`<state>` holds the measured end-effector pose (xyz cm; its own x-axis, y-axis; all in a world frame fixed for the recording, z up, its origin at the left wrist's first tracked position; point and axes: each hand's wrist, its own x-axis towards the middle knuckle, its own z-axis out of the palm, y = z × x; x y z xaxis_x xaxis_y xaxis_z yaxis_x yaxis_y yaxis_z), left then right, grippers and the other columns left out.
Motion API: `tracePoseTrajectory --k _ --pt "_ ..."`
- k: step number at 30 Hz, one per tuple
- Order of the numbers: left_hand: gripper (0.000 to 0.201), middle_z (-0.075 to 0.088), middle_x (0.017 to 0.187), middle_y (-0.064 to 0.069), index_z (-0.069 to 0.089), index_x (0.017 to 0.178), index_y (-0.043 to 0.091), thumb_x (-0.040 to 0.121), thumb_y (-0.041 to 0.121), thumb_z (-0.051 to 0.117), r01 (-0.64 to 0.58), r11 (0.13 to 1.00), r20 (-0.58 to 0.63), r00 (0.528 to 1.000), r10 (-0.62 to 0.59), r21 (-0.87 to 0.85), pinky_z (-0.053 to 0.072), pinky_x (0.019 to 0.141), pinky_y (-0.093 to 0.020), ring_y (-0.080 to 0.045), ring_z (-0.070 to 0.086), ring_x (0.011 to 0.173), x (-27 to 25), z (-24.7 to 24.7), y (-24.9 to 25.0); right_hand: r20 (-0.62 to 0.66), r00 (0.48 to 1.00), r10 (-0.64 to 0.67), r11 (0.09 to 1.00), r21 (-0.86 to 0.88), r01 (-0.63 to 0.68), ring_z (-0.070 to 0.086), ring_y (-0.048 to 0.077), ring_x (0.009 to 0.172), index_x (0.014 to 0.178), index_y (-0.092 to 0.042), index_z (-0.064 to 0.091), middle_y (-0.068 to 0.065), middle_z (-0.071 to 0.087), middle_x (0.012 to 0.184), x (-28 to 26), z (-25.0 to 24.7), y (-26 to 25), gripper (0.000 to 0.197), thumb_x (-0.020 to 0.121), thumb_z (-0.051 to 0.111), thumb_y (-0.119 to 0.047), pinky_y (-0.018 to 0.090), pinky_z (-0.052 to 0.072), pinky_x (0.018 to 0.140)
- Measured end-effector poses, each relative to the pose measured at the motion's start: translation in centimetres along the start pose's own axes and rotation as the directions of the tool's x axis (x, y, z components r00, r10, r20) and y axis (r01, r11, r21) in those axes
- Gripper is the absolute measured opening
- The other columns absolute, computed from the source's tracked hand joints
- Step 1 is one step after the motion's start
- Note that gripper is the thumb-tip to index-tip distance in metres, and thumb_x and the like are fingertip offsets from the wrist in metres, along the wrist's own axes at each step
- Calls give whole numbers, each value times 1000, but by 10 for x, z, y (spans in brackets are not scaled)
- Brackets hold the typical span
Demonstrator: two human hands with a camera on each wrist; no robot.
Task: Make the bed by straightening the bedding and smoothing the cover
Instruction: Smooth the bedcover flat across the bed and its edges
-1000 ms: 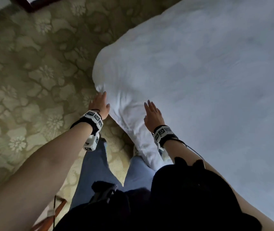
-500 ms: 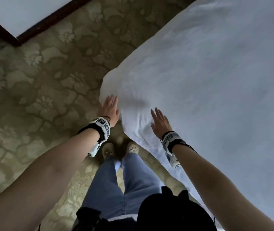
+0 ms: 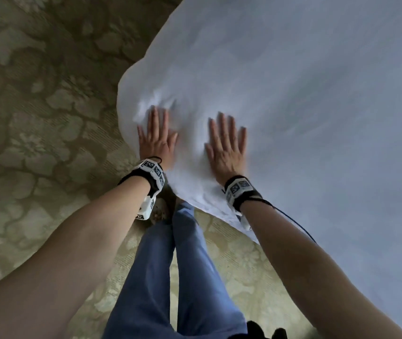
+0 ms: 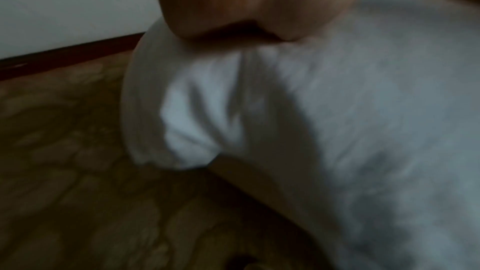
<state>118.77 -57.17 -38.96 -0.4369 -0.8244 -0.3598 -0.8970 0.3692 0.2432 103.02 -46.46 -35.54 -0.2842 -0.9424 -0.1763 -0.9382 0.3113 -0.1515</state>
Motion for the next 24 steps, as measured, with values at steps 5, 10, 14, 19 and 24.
tracePoseTrajectory --k 5,10,14,19,24 --pt "63 10 159 -13 12 150 4 99 37 26 40 999 25 999 -40 6 25 114 -51 -25 12 147 1 24 -43 229 898 -376 916 -52 397 13 22 148 152 -18 16 2 16 159 -21 56 -53 59 98 37 -31 47 -7 118" --pt "71 6 160 -11 10 151 7 94 28 47 37 995 195 979 -55 93 30 110 -52 -27 14 147 -2 11 -68 475 766 -433 876 21 482 9 23 148 151 -9 16 8 11 159 -24 46 -69 61 95 39 -15 37 -11 117" --pt "65 0 160 -7 2 152 18 99 28 37 65 995 217 973 -79 69 19 116 -53 -30 12 147 -6 -33 -72 443 751 -491 860 110 498 4 24 149 151 -6 12 10 6 160 -16 -5 -72 60 94 28 -9 34 -9 117" --pt "59 12 158 -13 12 152 12 100 25 36 98 995 157 983 -94 -19 24 116 -47 -33 22 143 -9 -114 -66 301 892 -337 938 184 293 11 26 148 150 -5 20 12 13 159 1 -77 -70 60 92 35 -3 38 6 121" --pt "54 19 156 -16 20 149 4 100 20 38 44 994 116 993 -32 -102 24 117 -42 -30 20 144 -3 -191 -58 309 946 -95 986 161 46 2 20 149 152 -8 8 8 2 160 30 -148 -73 59 99 33 -12 34 6 121"
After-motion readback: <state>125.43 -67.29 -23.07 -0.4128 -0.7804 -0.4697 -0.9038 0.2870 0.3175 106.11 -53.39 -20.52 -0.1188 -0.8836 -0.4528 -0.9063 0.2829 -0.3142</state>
